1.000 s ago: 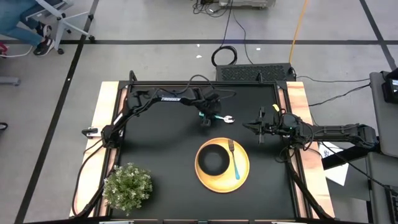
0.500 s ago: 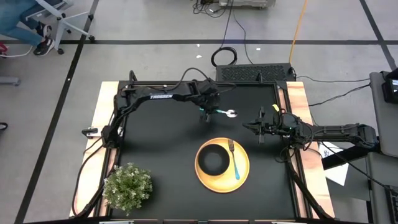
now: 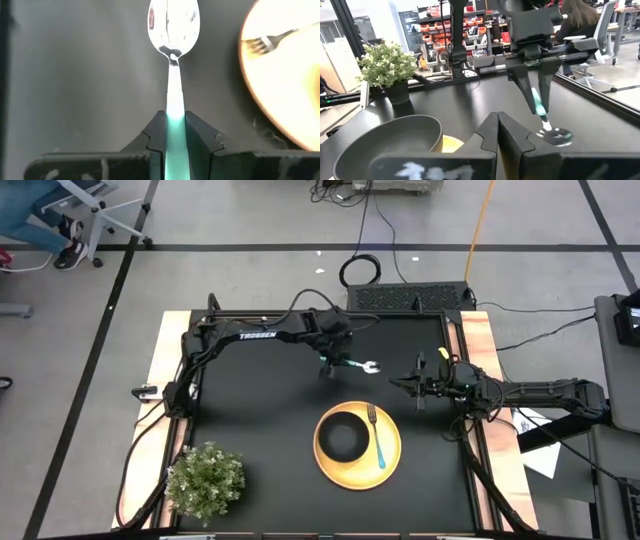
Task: Set table place
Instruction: Put the blue spoon into the black bowl
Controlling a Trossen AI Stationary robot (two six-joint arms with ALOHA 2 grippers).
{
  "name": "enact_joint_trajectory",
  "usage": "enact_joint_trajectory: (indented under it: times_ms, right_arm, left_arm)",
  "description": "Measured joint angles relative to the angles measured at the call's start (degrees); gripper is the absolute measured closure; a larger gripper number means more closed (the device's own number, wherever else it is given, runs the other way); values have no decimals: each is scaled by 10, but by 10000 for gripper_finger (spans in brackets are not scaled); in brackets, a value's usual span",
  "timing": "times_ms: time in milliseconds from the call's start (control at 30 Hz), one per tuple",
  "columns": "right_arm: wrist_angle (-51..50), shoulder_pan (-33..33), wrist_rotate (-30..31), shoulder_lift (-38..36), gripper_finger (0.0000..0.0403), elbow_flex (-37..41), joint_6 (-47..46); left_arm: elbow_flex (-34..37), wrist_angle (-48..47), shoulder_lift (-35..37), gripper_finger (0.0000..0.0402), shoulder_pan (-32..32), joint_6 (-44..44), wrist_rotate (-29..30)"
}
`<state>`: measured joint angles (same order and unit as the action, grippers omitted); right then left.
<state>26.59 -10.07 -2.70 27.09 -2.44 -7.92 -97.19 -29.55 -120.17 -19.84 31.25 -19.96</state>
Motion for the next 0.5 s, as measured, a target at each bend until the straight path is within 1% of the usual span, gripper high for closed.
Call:
enact_joint_trajectory:
  times_ms: [133, 500]
  right_arm:
    - [0, 0, 0, 0, 403, 0, -4]
    - [-3, 0, 0, 0, 403, 0, -9]
  left_arm:
    - [0, -14, 15, 353, -2, -3, -19]
    - [5, -18, 87, 353, -16, 17, -23]
